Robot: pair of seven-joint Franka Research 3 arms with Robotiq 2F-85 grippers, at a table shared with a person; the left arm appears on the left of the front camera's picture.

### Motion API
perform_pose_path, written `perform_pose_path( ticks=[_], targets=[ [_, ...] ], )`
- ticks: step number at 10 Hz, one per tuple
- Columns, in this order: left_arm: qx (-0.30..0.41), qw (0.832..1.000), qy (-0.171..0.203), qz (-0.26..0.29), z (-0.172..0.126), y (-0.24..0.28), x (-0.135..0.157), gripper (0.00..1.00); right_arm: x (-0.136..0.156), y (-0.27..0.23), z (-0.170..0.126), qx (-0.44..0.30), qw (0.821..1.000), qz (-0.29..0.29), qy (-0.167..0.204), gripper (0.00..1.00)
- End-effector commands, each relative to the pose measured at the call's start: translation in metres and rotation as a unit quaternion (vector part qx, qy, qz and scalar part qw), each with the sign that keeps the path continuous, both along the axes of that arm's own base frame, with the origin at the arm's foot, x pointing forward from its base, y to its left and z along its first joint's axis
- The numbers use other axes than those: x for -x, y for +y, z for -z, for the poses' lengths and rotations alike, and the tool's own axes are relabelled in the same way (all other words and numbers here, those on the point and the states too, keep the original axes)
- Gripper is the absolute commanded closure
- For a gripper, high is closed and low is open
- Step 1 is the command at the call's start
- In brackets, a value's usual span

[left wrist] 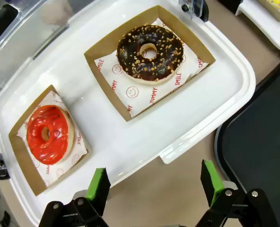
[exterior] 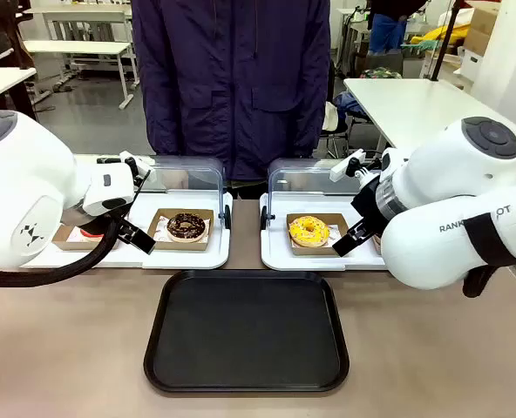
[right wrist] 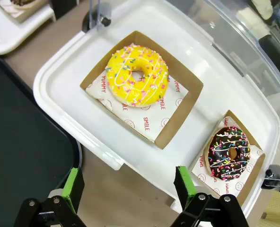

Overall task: Move the third donut from the left to the tray.
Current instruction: Pick up the Paper togo box containing the Donut indicated by the person and place it on the Handle tray.

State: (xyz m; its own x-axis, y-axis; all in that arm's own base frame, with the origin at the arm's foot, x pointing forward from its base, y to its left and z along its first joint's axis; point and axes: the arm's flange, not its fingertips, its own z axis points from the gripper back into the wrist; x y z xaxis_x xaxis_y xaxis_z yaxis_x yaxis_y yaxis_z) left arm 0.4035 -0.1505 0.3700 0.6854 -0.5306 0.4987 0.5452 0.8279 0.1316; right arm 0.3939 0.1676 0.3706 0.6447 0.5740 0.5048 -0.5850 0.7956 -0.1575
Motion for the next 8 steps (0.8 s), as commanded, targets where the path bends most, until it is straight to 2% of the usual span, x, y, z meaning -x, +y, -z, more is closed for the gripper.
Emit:
perform_pose_path(
  ticks=[1,8],
  targets=[
    [0.000,1.000,0.000,0.000,-0.0002,0.0000,0.0000,0.00,0.0000,0.0000,-0.0001,0.000,1.000,0.000,0.000,0.00],
    [0.000,1.000,0.000,0.000,-0.0002,0.0000,0.0000,0.00,0.0000,0.0000,-0.0001,0.000,1.000,0.000,0.000,0.00]
  ],
)
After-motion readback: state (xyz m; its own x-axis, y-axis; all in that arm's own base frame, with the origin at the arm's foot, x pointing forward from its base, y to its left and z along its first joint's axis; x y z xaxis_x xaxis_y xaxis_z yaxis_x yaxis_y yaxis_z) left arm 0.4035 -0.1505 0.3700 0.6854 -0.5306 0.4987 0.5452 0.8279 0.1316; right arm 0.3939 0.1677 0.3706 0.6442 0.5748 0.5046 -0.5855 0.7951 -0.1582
